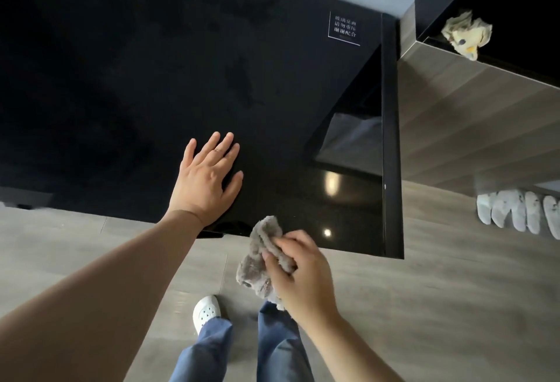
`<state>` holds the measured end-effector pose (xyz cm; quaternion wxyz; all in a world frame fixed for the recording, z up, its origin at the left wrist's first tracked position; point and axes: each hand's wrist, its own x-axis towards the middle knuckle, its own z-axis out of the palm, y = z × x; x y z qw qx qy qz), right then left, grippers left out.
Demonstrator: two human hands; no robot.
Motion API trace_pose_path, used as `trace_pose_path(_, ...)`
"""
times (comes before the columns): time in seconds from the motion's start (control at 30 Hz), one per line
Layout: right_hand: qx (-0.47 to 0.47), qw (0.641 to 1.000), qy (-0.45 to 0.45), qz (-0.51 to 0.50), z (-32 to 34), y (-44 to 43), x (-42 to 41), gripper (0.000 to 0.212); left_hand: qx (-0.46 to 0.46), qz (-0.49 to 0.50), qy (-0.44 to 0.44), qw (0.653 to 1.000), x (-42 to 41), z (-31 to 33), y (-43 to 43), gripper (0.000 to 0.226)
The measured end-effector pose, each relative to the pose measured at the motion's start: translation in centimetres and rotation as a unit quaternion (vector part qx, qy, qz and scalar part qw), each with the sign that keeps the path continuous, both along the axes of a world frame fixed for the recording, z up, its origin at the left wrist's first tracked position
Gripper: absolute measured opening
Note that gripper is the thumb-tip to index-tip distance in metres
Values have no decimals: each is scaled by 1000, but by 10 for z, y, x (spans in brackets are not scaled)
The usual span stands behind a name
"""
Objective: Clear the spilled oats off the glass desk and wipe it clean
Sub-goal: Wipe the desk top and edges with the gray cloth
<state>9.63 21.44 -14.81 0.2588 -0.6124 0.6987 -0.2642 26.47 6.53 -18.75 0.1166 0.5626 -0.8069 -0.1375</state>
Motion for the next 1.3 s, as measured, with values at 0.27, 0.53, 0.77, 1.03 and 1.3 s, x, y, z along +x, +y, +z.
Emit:
trace_pose_path(0.27,-71,990,-11,-121,34,-56,-32,22,58,12,140,988,5,10,-2,65)
trace_pose_path(0.53,-77,988,-42,-131,42,-133,-37,23,18,59,112,992,15,37,-52,51)
trace_pose_path(0.77,-78,986,-49,-137,48,-243,-72,23,10,83,-15,996,0,44,-166,60)
trace_pose_path(1.03,-94,985,-15,-142,35,-370,-126,27,51,102,-88,990,-3,14,-248,72)
trace_pose_path(1.3,-69,982,109,-140,9,-504,-161,18,22,126,-62,990,-1,1,-249,72)
